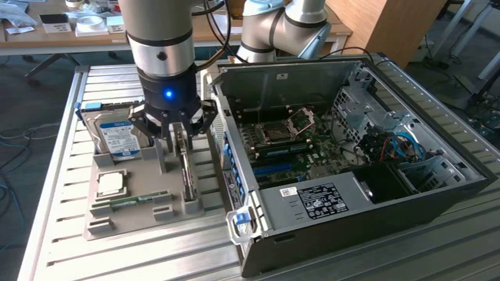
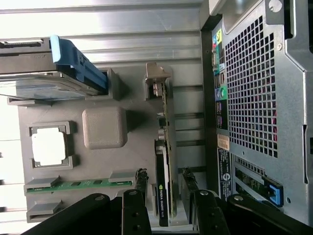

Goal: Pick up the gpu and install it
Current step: 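Pick up the gpu and move the gpu toward the slot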

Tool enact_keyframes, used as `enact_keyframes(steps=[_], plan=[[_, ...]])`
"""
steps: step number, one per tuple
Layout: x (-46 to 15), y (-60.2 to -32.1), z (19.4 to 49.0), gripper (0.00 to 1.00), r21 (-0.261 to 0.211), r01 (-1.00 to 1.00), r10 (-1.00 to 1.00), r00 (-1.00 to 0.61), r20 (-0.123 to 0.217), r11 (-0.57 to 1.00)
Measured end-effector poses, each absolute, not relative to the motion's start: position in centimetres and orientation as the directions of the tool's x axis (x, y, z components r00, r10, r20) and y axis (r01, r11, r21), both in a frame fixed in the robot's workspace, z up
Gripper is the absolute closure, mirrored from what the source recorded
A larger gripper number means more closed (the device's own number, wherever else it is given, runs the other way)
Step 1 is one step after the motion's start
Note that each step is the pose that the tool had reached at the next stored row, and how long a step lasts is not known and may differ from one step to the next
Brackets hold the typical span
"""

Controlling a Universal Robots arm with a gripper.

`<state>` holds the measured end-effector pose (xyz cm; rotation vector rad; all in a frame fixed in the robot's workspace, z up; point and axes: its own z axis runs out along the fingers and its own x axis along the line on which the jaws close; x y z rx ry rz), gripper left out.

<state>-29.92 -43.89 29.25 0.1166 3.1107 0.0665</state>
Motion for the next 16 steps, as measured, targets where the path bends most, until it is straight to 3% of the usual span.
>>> enact_keyframes(steps=[16], plan=[[-29.9,-43.9,28.0,0.58,0.043,0.074,0.075,-0.997,-0.027,0.996]])
